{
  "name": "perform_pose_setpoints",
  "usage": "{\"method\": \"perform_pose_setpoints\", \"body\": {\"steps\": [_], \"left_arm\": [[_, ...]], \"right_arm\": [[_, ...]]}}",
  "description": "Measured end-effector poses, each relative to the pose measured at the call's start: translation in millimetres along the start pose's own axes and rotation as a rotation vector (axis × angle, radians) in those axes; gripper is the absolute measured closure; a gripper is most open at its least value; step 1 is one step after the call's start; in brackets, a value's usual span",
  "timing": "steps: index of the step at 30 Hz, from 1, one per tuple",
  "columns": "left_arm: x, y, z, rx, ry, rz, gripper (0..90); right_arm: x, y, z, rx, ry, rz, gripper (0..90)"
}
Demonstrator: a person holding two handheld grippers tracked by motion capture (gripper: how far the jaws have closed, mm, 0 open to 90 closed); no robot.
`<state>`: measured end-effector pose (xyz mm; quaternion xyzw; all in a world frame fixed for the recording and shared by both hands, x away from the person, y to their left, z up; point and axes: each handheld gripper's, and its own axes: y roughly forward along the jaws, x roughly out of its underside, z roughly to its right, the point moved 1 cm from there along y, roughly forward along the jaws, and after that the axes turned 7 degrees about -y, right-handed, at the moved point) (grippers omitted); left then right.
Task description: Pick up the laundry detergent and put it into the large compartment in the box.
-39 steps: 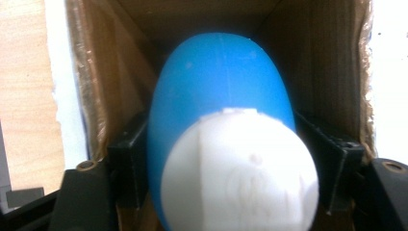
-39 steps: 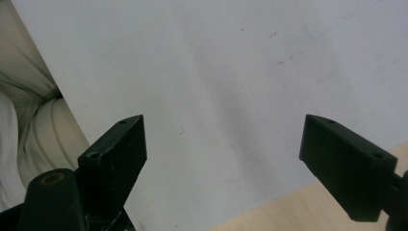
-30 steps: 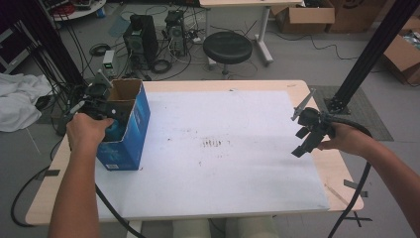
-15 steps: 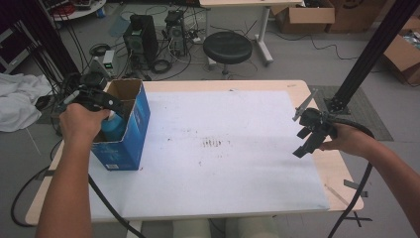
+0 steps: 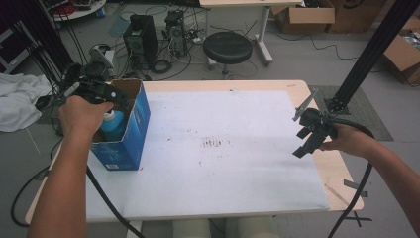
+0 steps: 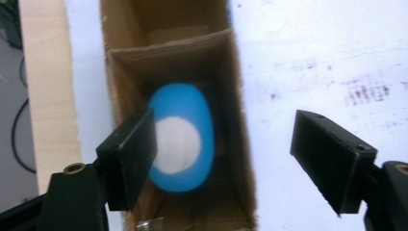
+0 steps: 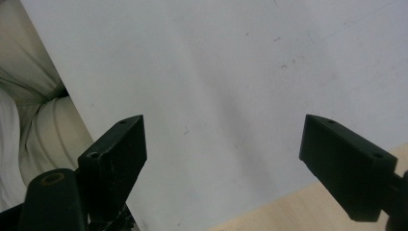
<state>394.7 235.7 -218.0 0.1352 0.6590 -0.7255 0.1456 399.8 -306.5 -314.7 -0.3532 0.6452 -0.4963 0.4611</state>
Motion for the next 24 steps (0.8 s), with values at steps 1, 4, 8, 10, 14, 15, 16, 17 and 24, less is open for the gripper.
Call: {"method": "perform_pose_setpoints", "body": {"steps": [1, 4, 8, 10, 14, 15, 16, 17, 24], "left_arm": [[-0.3, -0.8, 1.8, -0.001, 0.006, 0.001, 24.2], [-0.5, -2.9, 7.2, 0.02, 0.014, 0.005, 22.8], [0.0, -3.2, 15.1, 0.027, 0.027, 0.009, 20.1], [0.2, -3.8, 19.2, 0.031, 0.037, 0.012, 19.5], [0.1, -4.7, 29.0, 0.043, 0.061, 0.008, 19.3], [-0.1, -5.0, 31.5, 0.046, 0.067, 0.009, 19.3], [-0.3, -5.6, 34.0, 0.049, 0.073, 0.009, 19.2], [-0.4, -6.3, 36.6, 0.049, 0.082, 0.008, 19.2], [-1.1, -8.0, 54.4, 0.065, 0.133, -0.007, 19.3]], "right_arm": [[-0.1, 0.1, -0.2, 0.001, 0.001, 0.001, 16.5], [-0.2, -0.4, -0.3, 0.002, -0.002, 0.002, 16.5], [0.3, -1.3, -0.9, 0.003, 0.002, 0.001, 16.5], [0.2, -1.5, -1.5, 0.003, 0.004, 0.001, 16.5], [-0.2, -1.5, -2.2, 0.003, 0.003, 0.001, 16.5], [-0.3, -1.7, -2.5, 0.003, 0.004, 0.001, 16.5], [-0.4, -1.7, -2.6, 0.003, 0.005, 0.001, 16.5], [-0.4, -1.7, -2.8, 0.003, 0.003, 0.002, 16.4], [-0.1, -2.0, -3.8, 0.005, 0.003, 0.001, 16.5]]}}
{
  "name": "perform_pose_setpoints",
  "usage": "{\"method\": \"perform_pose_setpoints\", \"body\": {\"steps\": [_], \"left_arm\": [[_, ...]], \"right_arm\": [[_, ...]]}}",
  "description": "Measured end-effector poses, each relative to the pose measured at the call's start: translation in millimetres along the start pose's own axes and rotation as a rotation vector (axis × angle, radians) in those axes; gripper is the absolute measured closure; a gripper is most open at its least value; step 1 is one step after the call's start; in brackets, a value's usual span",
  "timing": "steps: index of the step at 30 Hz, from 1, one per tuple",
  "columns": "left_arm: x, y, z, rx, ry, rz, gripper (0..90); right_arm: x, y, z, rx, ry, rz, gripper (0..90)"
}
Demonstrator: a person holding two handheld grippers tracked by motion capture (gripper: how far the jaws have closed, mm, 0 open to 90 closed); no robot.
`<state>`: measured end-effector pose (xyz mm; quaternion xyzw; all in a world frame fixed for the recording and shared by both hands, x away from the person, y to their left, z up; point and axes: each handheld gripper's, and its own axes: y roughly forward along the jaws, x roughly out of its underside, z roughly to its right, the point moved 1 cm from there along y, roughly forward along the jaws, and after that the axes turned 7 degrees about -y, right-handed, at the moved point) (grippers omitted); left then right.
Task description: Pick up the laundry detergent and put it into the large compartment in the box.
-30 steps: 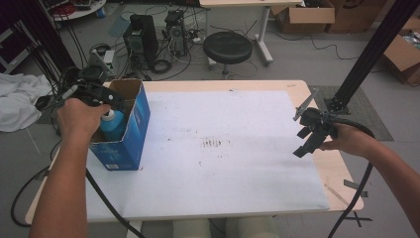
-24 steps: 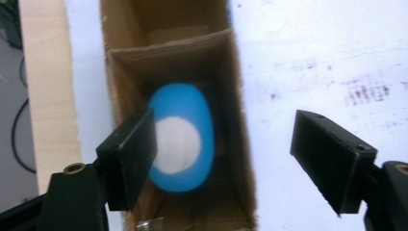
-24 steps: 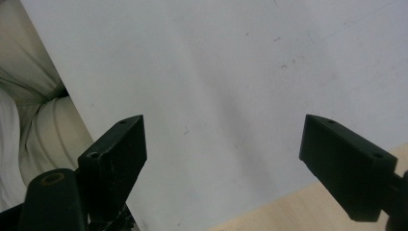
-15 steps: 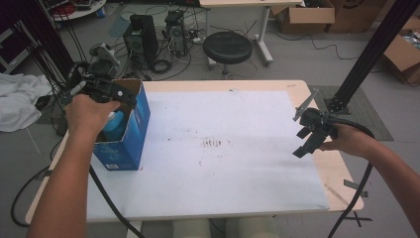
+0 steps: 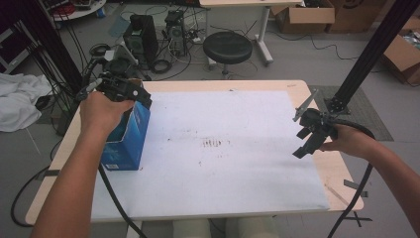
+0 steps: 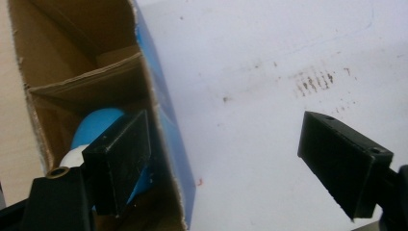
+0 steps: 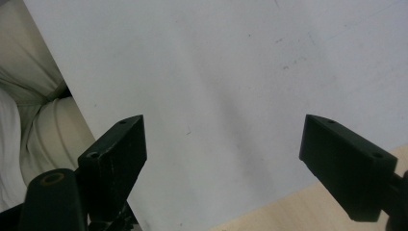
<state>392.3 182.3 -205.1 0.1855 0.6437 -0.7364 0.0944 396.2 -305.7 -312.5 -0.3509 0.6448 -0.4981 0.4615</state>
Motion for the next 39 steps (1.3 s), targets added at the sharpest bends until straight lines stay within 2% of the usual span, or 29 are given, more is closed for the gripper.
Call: {"method": "perform_pose_setpoints", "body": {"steps": [17, 22, 33, 39], "left_arm": [[-7.3, 6.2, 44.9, 0.039, 0.102, -0.017, 19.2], [-8.9, 11.7, 59.1, 0.046, 0.139, -0.03, 19.1], [-8.1, 28.9, 84.4, 0.074, 0.185, -0.06, 19.1], [-8.5, 36.6, 95.6, 0.076, 0.212, -0.069, 19.1]], "right_arm": [[-5.1, -1.1, -1.9, 0.002, -0.014, 0.003, 16.5], [-6.9, -0.8, -2.3, 0.001, -0.011, -0.002, 16.5], [-9.8, 0.0, -2.9, -0.002, -0.014, -0.001, 16.5], [-12.3, 0.0, -3.8, -0.006, -0.023, -0.004, 16.5]]}}
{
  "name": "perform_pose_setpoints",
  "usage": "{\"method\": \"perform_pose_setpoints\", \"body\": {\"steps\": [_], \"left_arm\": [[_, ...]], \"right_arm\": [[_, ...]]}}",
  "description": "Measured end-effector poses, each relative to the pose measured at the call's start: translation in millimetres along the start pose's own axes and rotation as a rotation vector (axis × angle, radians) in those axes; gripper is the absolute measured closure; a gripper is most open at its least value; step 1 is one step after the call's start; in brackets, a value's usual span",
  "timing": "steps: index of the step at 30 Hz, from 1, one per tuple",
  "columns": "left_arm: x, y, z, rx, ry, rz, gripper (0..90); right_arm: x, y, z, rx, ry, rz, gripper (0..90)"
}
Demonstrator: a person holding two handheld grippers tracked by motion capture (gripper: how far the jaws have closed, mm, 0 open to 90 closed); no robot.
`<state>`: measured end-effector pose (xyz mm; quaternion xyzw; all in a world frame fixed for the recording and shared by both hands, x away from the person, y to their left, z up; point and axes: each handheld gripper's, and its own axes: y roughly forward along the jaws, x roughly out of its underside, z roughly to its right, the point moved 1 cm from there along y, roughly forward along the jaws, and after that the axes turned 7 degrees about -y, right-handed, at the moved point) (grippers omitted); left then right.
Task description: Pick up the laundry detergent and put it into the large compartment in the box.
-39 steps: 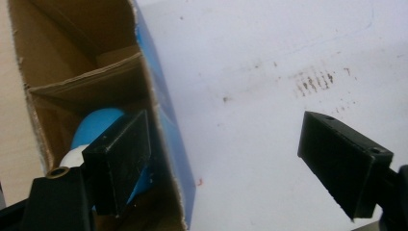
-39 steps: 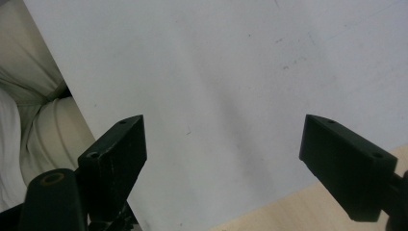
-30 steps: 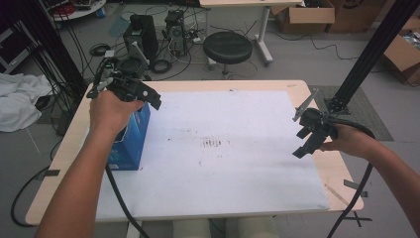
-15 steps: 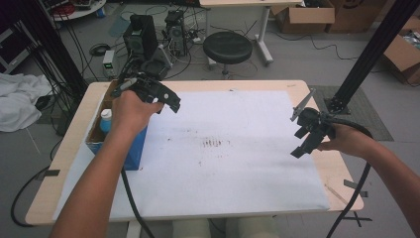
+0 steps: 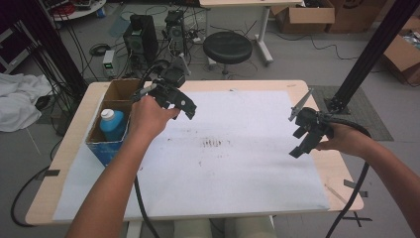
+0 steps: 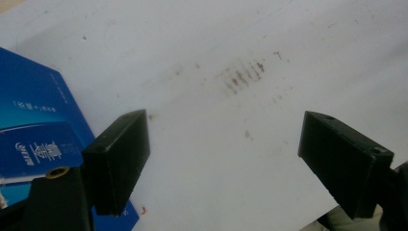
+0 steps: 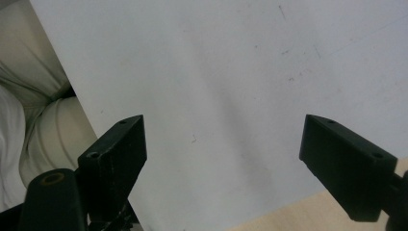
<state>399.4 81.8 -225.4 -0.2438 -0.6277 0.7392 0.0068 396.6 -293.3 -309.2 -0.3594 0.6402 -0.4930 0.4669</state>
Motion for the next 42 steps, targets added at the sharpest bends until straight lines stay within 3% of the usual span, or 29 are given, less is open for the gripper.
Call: {"method": "perform_pose_setpoints", "body": {"steps": [10, 42], "left_arm": [[0.3, 16.1, 6.8, -0.007, 0.004, -0.026, 19.1], [1.8, 27.4, 12.0, 0.004, -0.013, -0.037, 19.6]], "right_arm": [[-0.8, -1.8, 0.1, -0.004, -0.008, -0.001, 16.5], [-0.5, 1.5, 1.6, -0.014, -0.026, 0.006, 16.5]]}}
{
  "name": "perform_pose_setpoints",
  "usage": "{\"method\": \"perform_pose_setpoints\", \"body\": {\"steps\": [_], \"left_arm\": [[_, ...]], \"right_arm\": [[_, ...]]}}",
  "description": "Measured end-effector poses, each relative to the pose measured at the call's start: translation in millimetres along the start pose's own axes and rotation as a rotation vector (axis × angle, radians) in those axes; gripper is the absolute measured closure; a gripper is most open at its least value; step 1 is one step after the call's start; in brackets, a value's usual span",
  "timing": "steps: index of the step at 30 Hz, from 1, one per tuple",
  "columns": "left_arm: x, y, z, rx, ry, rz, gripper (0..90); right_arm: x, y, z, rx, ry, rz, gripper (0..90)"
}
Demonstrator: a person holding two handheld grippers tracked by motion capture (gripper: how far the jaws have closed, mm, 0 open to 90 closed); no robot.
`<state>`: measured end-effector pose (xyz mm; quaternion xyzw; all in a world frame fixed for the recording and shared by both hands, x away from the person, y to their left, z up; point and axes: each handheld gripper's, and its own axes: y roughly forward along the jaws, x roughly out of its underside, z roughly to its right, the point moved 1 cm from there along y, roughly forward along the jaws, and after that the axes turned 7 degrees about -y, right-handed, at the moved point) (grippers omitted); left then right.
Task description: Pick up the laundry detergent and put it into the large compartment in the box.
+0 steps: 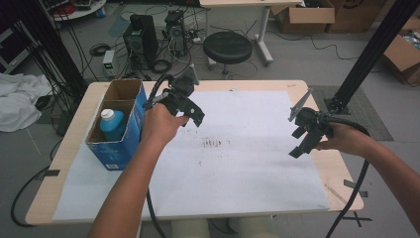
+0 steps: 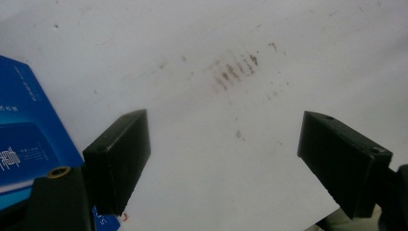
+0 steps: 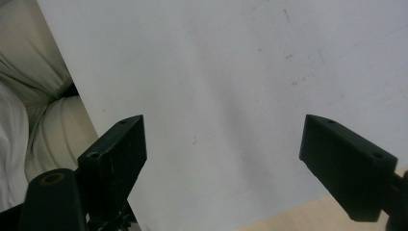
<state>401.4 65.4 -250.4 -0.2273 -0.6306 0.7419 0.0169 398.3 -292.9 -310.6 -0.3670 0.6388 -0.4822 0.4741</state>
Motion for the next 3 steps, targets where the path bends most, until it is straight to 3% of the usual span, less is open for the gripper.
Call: {"method": "perform_pose_setpoints", "body": {"steps": [3], "left_arm": [[0.5, -0.3, -0.8, -0.001, -0.001, 0.001, 19.6]], "right_arm": [[-0.8, 0.4, 0.8, 0.001, -0.003, -0.001, 16.4]]}}
